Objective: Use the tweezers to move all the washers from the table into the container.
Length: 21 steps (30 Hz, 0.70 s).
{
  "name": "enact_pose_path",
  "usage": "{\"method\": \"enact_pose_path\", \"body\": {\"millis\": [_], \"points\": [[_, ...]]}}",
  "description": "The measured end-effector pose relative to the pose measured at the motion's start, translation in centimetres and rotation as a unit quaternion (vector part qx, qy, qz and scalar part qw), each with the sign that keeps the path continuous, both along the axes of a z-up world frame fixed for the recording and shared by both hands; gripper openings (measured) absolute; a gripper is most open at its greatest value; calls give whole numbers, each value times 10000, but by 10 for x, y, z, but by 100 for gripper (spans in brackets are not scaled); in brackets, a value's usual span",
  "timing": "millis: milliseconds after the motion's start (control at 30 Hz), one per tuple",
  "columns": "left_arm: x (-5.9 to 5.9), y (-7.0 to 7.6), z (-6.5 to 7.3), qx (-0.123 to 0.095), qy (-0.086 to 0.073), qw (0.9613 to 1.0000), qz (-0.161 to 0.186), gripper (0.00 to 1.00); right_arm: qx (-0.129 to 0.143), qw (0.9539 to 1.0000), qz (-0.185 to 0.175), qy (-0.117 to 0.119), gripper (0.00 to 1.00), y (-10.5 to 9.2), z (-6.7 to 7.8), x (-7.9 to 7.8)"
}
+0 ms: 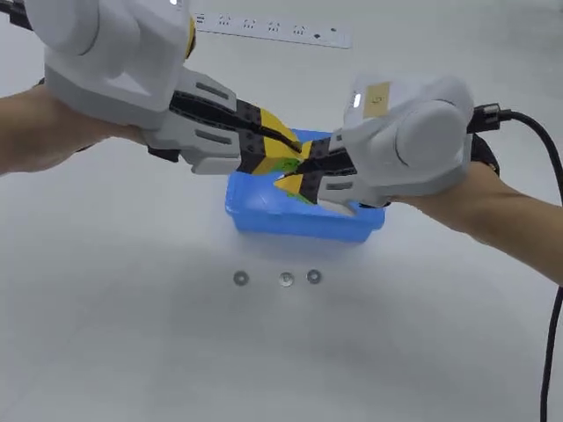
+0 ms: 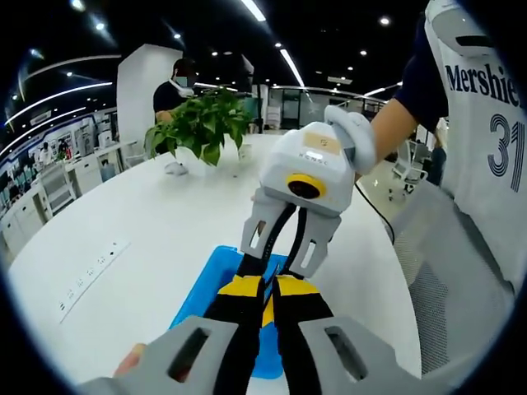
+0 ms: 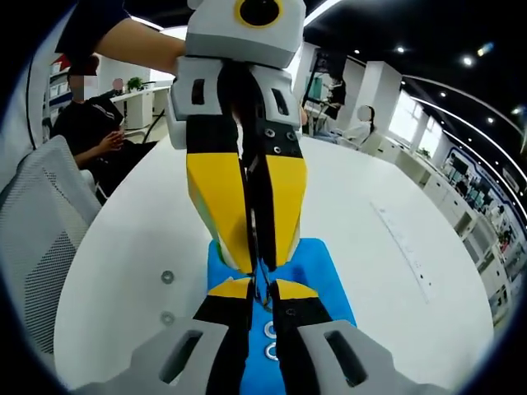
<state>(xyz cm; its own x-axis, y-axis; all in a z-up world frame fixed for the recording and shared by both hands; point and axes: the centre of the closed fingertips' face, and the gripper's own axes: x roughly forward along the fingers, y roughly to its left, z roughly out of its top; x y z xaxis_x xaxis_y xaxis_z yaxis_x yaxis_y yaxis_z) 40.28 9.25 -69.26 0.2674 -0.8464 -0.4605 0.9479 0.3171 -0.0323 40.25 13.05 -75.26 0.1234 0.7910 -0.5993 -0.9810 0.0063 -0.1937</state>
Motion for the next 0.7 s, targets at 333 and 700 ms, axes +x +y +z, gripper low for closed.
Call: {"method": "enact_pose_path", "body": {"millis": [333, 700], "points": [[5, 0, -23, 77, 4, 9999, -78, 8, -131, 9998, -2, 137, 10, -1, -23, 8], [5, -3, -23, 24, 18, 10000, -50, 8, -81, 9995, -91, 295, 10, -2, -24, 8]]}}
